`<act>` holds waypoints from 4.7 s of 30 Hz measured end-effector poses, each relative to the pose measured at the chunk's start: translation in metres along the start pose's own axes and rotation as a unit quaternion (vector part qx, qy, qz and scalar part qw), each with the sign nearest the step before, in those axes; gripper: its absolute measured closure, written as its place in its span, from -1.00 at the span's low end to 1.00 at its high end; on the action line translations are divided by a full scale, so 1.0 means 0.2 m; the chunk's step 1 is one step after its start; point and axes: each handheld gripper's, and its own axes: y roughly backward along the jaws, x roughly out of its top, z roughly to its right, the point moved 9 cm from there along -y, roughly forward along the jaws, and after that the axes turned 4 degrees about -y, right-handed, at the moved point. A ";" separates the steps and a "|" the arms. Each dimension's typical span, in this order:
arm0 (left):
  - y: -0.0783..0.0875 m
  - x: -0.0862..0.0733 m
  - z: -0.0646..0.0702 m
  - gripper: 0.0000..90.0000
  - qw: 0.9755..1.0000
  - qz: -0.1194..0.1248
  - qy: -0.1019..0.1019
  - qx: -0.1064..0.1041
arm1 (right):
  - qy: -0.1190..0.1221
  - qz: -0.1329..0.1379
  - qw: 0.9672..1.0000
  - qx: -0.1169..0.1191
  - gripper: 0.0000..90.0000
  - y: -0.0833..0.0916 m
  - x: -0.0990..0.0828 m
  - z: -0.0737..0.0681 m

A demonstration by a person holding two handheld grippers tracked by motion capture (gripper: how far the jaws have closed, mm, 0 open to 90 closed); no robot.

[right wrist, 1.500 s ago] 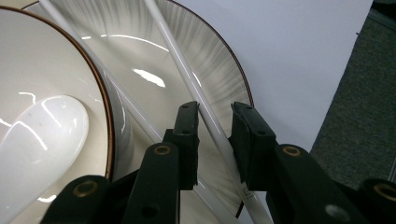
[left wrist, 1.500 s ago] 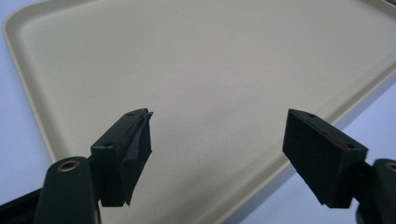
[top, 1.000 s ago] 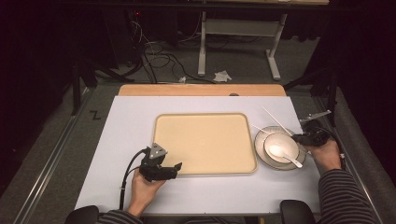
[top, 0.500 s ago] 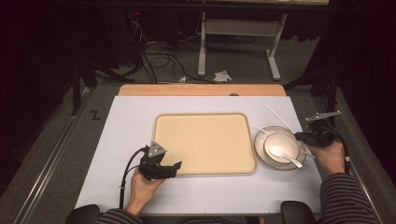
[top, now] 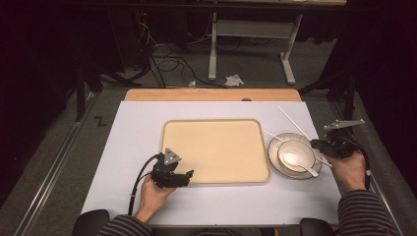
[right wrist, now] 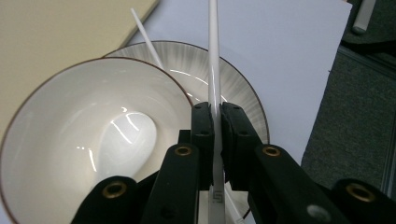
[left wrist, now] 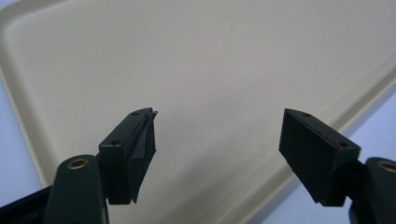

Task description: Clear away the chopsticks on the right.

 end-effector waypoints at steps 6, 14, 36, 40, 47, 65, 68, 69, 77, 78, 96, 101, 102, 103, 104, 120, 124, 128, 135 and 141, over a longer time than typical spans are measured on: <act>-0.02 0.00 0.01 -0.39 1.000 -0.002 -0.008 -0.003 | -0.005 0.012 1.000 -0.006 0.91 0.06 0.00 -0.01; -0.07 -0.05 0.00 -0.39 0.999 -0.014 -0.032 0.010 | 0.006 0.031 1.000 -0.003 0.90 0.13 0.02 -0.11; -0.12 -0.07 0.06 -0.39 0.998 -0.029 -0.044 -0.015 | 0.011 0.058 0.998 0.005 0.90 0.30 0.00 -0.40; -0.11 -0.06 0.06 -0.39 0.999 -0.024 -0.042 -0.013 | 0.010 0.066 0.997 0.030 0.90 0.32 0.01 -0.45; -0.11 -0.05 0.06 -0.39 0.999 -0.021 -0.041 -0.013 | 0.015 0.069 0.997 0.043 0.90 0.31 0.02 -0.56; -0.12 -0.04 0.05 -0.40 0.998 -0.012 -0.068 -0.004 | 0.030 0.050 0.997 0.047 0.90 0.18 0.06 -0.73; -0.12 -0.03 0.04 -0.40 0.998 -0.007 -0.069 -0.002 | 0.031 0.052 0.997 0.050 0.90 0.15 0.08 -0.75; -0.12 -0.03 0.04 -0.40 0.998 -0.006 -0.070 0.000 | 0.031 0.050 0.997 0.050 0.90 0.14 0.09 -0.76; -0.12 -0.02 0.03 -0.41 0.998 -0.004 -0.070 0.002 | 0.031 0.045 0.995 0.081 0.90 0.05 0.11 -0.86; -0.12 -0.02 0.03 -0.41 0.998 -0.004 -0.070 0.002 | 0.035 0.042 0.995 0.083 0.90 0.04 0.11 -0.87; -0.13 -0.04 0.04 -0.41 0.998 -0.010 -0.068 0.001 | 0.036 -0.012 0.998 0.058 0.89 -0.15 0.09 -0.95; -0.12 -0.04 0.04 -0.41 0.998 -0.010 -0.070 0.000 | 0.029 -0.018 0.998 0.055 0.89 -0.19 0.09 -0.95; -0.12 -0.04 0.04 -0.41 0.998 -0.010 -0.070 0.001 | 0.025 -0.020 0.998 0.053 0.88 -0.19 0.09 -0.95; -0.12 -0.04 0.04 -0.41 0.997 -0.011 -0.070 0.001 | 0.024 -0.021 0.998 0.053 0.88 -0.20 0.09 -0.95; -0.12 -0.04 0.04 -0.41 0.997 -0.011 -0.070 0.001 | 0.023 -0.024 0.998 0.051 0.88 -0.21 0.09 -0.95; -0.12 -0.04 0.04 -0.41 0.998 -0.005 -0.066 0.006 | 0.019 -0.060 0.997 0.037 0.89 -0.32 0.05 -0.98; -0.11 -0.05 0.05 -0.41 0.998 -0.008 -0.065 0.003 | 0.017 -0.065 0.997 0.037 0.89 -0.33 0.04 -0.98; -0.11 -0.07 0.06 -0.41 0.998 -0.011 -0.064 0.001 | 0.021 -0.068 0.997 0.030 0.89 -0.34 0.03 -0.98; -0.11 -0.07 0.06 -0.42 0.998 -0.012 -0.060 0.000 | -0.006 -0.060 0.998 0.011 0.70 -0.35 0.04 -0.95; -0.12 -0.07 0.06 -0.42 0.998 -0.013 -0.060 -0.002 | -0.024 -0.053 0.998 -0.014 0.38 -0.36 0.06 -0.91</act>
